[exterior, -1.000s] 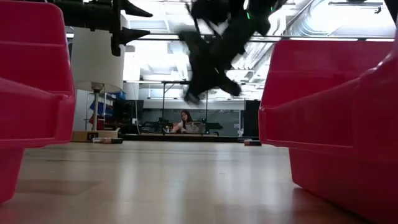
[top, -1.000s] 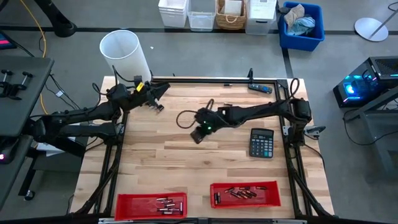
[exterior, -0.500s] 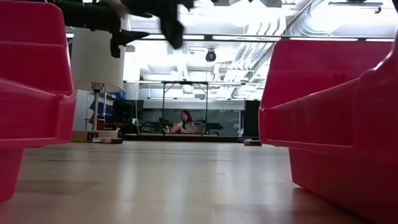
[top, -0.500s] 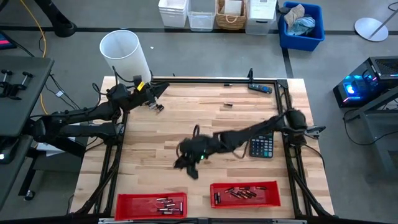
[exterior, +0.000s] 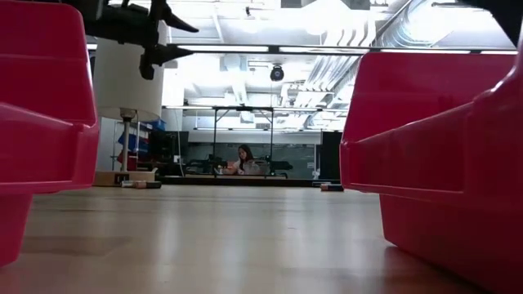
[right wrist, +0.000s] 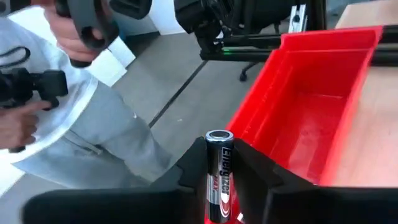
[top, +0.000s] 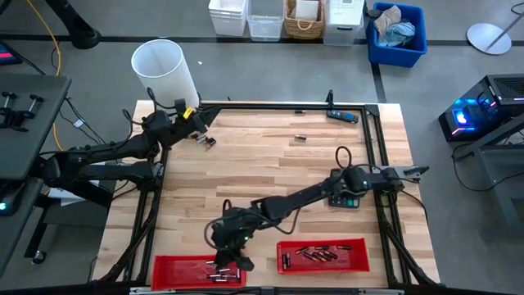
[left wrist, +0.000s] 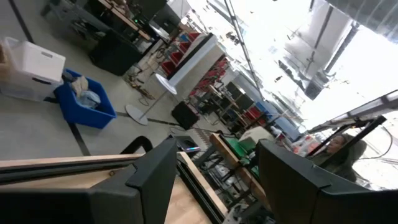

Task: Sort batteries
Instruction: Put the silver battery into the left red bin, then put the black-brown battery into the right red bin

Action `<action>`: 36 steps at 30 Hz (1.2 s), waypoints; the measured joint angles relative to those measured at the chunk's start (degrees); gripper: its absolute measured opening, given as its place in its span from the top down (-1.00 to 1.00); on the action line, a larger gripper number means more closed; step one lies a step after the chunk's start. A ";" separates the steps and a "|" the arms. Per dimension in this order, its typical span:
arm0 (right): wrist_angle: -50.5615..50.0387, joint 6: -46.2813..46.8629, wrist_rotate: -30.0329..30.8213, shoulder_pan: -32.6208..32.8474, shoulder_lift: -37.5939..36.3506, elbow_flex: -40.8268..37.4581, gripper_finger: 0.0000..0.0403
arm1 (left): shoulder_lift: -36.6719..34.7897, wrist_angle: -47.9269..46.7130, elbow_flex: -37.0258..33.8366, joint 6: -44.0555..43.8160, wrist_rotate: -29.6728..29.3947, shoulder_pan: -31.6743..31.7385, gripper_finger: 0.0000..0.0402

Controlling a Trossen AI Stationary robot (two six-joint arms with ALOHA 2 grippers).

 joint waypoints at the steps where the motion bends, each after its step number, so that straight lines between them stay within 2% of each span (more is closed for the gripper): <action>1: -0.75 0.64 -0.23 0.06 0.76 1.36 0.68 | 0.00 -0.26 0.00 0.02 -0.02 0.00 -0.03; 8: -11.09 -3.90 -1.03 -0.85 0.91 7.04 0.01 | 0.00 -0.81 0.00 -0.02 -0.02 0.00 -0.03; 11: -23.49 -7.75 0.50 -2.96 0.89 13.19 -0.13 | 0.00 -0.79 0.00 0.02 0.00 0.00 -0.03; 13: -31.85 -11.77 5.22 -4.42 0.02 15.66 -0.15 | 0.00 -0.83 0.00 0.04 0.00 0.00 -0.03; 16: -36.56 -14.67 12.63 -7.26 -4.93 10.76 -0.16 | -0.02 -1.27 0.02 0.97 0.05 0.02 -0.03; 20: -45.45 -17.87 17.42 -12.97 -10.38 4.69 -0.16 | -0.02 -1.31 0.02 1.55 2.94 0.08 -0.03; 23: -49.58 -17.81 18.86 -18.15 -13.76 -3.16 -0.16 | 0.00 -1.38 0.02 1.55 7.77 0.37 -0.03; 27: -49.96 -16.49 21.69 -25.88 -20.61 -17.70 -0.17 | 0.00 -1.15 0.02 1.55 14.08 0.86 -0.03; 31: -49.60 -12.32 31.66 -35.45 -26.96 -30.37 -0.17 | 0.15 -1.24 0.02 1.67 15.64 1.10 -0.03; 34: -49.62 -9.16 36.73 -43.30 -28.05 -34.86 -0.17 | 0.20 -1.24 0.02 2.63 15.61 1.16 -0.03; 36: -49.71 -8.41 37.10 -47.72 -27.29 -35.43 -0.17 | 0.34 -1.29 0.02 3.25 15.63 1.14 -0.03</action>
